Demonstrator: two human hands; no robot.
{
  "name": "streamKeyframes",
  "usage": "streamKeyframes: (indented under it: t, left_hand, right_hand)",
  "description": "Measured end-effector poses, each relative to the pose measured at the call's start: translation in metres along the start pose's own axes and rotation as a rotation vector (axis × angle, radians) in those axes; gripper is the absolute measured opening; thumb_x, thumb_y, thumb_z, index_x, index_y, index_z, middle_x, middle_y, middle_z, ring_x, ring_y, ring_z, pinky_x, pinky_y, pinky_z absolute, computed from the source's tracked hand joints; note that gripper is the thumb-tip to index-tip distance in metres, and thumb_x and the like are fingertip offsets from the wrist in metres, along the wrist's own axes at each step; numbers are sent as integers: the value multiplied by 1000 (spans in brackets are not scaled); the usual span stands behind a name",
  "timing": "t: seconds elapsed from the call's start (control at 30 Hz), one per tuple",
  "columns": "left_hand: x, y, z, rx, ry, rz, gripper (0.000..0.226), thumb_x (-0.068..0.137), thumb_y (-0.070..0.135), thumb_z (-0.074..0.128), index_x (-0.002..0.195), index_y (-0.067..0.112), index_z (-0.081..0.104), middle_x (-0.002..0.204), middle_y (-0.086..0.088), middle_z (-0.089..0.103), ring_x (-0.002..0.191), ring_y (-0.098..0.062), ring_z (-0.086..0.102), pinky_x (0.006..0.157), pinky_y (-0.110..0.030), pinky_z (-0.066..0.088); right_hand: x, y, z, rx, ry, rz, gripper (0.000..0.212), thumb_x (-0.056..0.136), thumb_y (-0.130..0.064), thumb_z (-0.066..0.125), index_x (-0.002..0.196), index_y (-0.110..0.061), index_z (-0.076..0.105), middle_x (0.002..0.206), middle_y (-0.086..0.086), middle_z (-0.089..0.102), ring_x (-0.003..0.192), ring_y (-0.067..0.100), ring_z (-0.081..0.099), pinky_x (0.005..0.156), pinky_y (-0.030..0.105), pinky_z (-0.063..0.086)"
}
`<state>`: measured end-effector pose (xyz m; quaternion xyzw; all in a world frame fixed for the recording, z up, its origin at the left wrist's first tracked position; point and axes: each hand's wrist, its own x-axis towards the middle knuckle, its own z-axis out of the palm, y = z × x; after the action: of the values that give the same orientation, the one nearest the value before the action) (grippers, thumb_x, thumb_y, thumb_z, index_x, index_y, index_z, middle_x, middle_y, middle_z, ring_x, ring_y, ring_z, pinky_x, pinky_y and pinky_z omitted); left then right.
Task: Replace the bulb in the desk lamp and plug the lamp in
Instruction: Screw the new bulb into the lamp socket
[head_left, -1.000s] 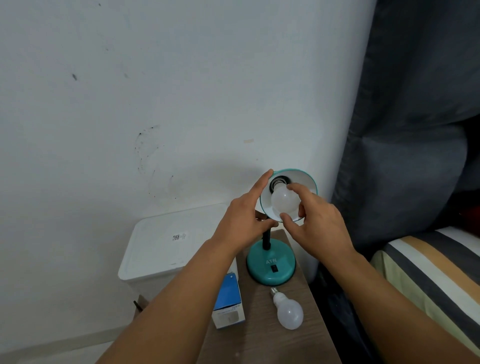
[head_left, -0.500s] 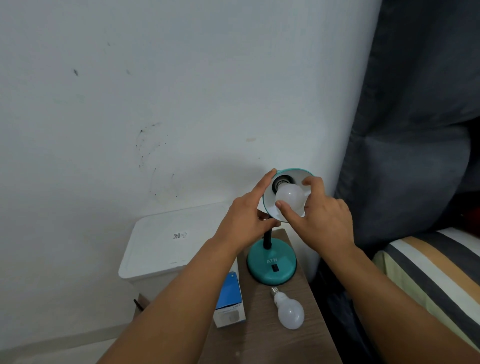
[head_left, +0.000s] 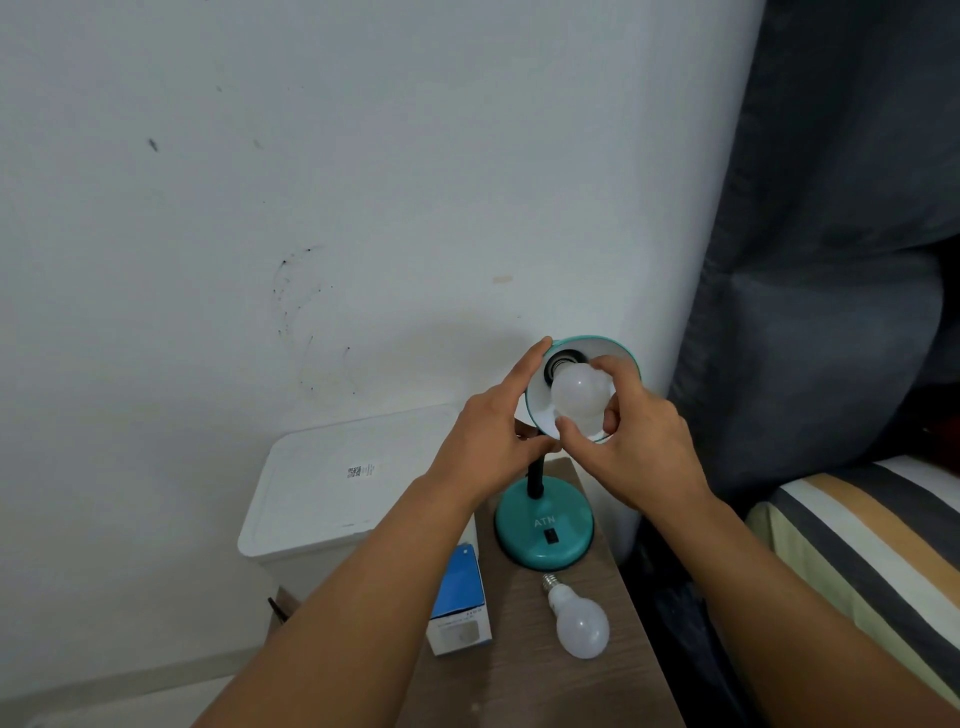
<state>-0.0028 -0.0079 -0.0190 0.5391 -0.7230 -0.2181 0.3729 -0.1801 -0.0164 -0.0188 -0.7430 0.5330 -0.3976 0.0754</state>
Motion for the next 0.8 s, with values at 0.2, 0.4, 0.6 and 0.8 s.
streamKeyframes:
  t: [0.2, 0.4, 0.6, 0.8]
  left_hand:
    - [0, 1, 1, 12, -10, -17, 105, 83, 16, 82, 153, 59, 17, 117, 21, 60, 73, -5, 73, 81, -11, 52]
    - [0, 2, 0, 8, -11, -17, 104, 83, 16, 82, 153, 57, 17, 117, 17, 64, 73, -5, 73, 84, -17, 54]
    - [-1, 3, 0, 14, -13, -13, 102, 84, 17, 81, 155, 54, 18, 117, 19, 62, 73, -5, 73, 85, -19, 55]
    - [0, 1, 0, 1, -13, -12, 103, 84, 17, 82, 154, 55, 18, 113, 24, 61, 74, -5, 73, 87, -23, 57]
  right_hand:
    - [0, 4, 0, -44, 14, 36, 63, 82, -55, 65, 130, -22, 41, 108, 2, 65, 93, 22, 65, 78, 40, 56]
    - [1, 1, 0, -133, 62, -97, 51, 88, -56, 58, 127, -28, 39, 83, -9, 63, 72, 18, 65, 73, 40, 54]
    - [3, 2, 4, -83, 97, -5, 54, 89, -62, 50, 125, -25, 33, 62, -11, 53, 61, 22, 63, 72, 48, 55]
    - [5, 3, 6, -152, 87, 12, 52, 89, -69, 43, 117, -25, 40, 58, -8, 58, 61, 21, 63, 68, 41, 54]
